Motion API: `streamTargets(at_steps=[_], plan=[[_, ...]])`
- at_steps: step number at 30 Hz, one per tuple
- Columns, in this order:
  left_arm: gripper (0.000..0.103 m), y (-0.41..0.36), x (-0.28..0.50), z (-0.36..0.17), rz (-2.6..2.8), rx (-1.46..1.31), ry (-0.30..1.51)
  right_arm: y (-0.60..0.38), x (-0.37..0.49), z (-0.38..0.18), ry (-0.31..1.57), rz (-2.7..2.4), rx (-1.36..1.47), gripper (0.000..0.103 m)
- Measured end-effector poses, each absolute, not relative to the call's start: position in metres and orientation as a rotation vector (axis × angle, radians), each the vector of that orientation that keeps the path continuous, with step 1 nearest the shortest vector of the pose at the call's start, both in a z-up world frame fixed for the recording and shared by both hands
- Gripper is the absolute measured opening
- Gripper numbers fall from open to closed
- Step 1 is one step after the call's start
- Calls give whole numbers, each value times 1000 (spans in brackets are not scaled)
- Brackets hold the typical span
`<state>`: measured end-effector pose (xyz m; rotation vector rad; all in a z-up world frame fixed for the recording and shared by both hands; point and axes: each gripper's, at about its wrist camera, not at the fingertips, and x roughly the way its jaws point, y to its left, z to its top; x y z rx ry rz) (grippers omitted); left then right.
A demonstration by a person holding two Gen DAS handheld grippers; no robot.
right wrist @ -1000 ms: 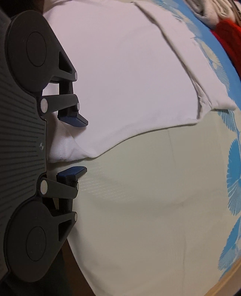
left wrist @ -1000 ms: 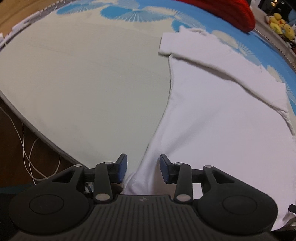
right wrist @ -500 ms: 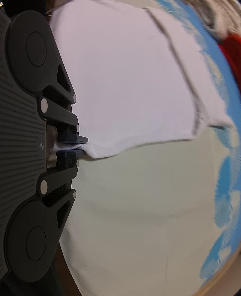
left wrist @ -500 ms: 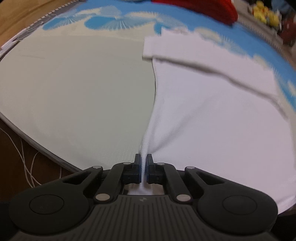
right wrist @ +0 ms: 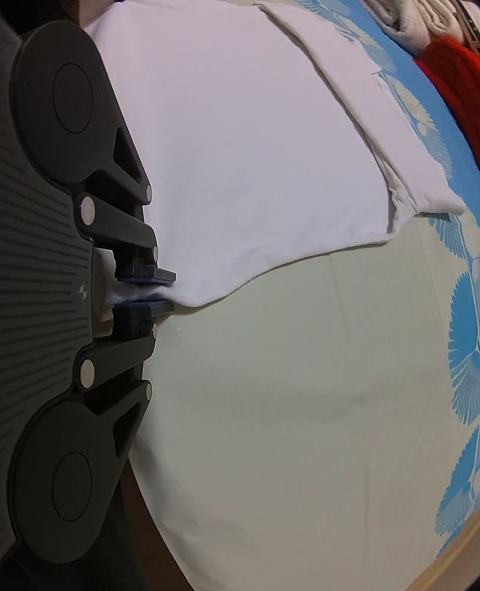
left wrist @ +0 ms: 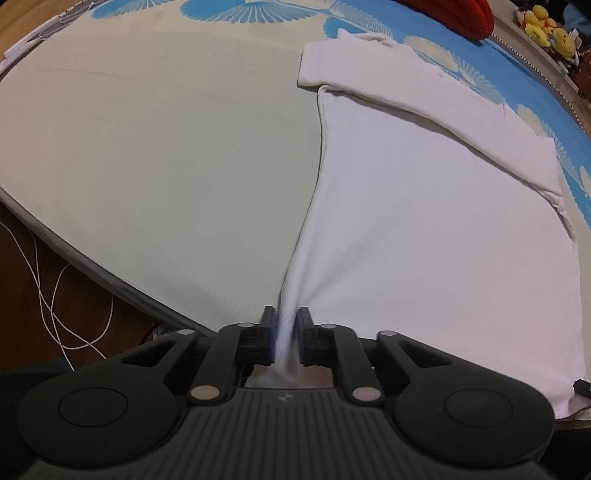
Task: Fold small clothes
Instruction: 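Grasp the shirt hem with both grippers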
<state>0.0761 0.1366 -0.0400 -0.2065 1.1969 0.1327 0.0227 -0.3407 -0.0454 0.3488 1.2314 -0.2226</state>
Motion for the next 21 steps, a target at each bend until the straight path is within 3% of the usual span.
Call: streamTargets(at_steps=[3, 7, 8, 9, 10, 11, 15, 21], plan=[[29, 136, 78, -45, 137, -179, 1222, -335, 26, -48, 1249, -209, 310, 15], [29, 131, 78, -48, 128, -138, 1226, -329, 28, -51, 1255, -187, 271, 21], [26, 131, 77, -48, 124, -129, 1226, -328, 28, -51, 1256, -181, 261, 21], [12, 130, 77, -47, 121, -126, 1220, -328, 29, -52, 1256, -170, 256, 19], [7, 131, 78, -46, 118, -125, 1214, -328, 30, -51, 1251, -163, 254, 13], [6, 131, 77, -44, 118, -126, 1203, -328, 32, -50, 1241, -157, 262, 6], [5, 134, 77, -38, 119, -139, 1174, -337, 29, -38, 1167, -163, 304, 5], [8, 132, 80, -46, 116, -129, 1217, -338, 30, -55, 1255, -157, 298, 8]])
